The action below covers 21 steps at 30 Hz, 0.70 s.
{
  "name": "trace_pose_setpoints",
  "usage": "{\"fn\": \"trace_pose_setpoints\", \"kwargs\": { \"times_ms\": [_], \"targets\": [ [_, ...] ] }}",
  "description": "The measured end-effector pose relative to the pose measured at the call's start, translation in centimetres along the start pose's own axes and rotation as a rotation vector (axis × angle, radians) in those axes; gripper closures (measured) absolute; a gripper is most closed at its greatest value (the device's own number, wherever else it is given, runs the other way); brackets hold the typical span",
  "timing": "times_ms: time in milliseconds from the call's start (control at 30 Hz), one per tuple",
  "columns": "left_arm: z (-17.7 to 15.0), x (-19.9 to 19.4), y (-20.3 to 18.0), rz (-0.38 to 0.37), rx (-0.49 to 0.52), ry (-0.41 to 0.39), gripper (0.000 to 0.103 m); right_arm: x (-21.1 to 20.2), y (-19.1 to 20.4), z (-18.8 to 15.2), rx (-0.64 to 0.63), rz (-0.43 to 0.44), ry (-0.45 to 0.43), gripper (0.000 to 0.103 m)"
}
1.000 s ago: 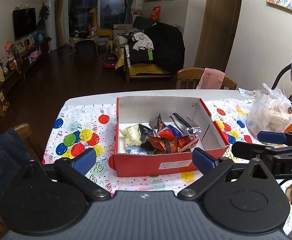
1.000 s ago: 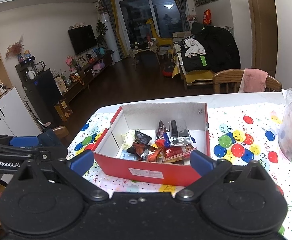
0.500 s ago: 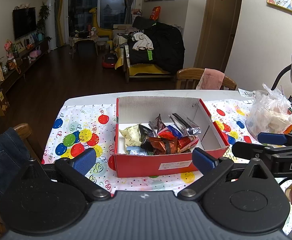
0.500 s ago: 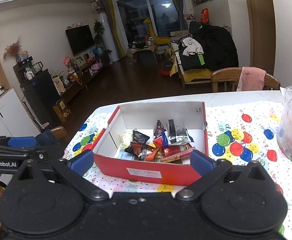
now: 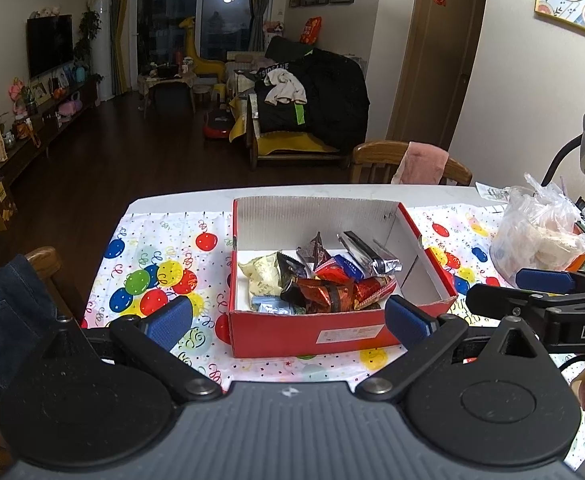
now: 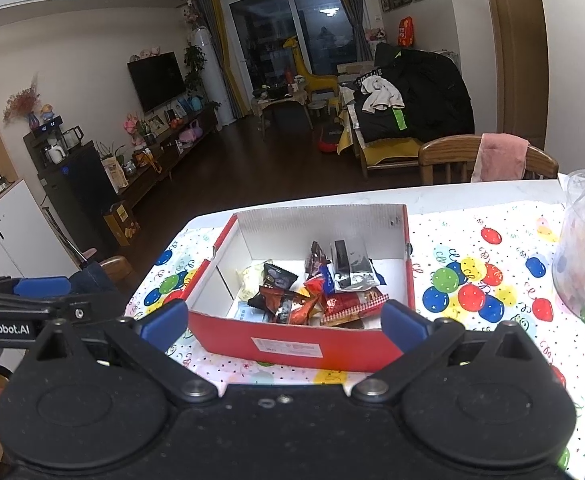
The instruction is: Organize snacks
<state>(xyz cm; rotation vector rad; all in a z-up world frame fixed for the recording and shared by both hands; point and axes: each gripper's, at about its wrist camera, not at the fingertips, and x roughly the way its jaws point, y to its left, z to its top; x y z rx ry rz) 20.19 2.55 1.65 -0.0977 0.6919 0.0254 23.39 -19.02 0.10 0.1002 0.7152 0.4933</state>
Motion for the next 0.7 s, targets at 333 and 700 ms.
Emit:
{"fn": "trace_pose_setpoints", "kwargs": {
  "times_ms": [333,700],
  "targets": [
    [-0.3,-0.3,-0.3,-0.001,0.020,-0.014,0.000,0.1,0.5,-0.2,-0.010,-0.006,0.003,0.000],
    [-0.7,-0.8,-0.2,-0.012,0.025,-0.011,0.000,-0.1,0.4,-1.1,0.012,-0.020,0.013,0.000]
  ]
}}
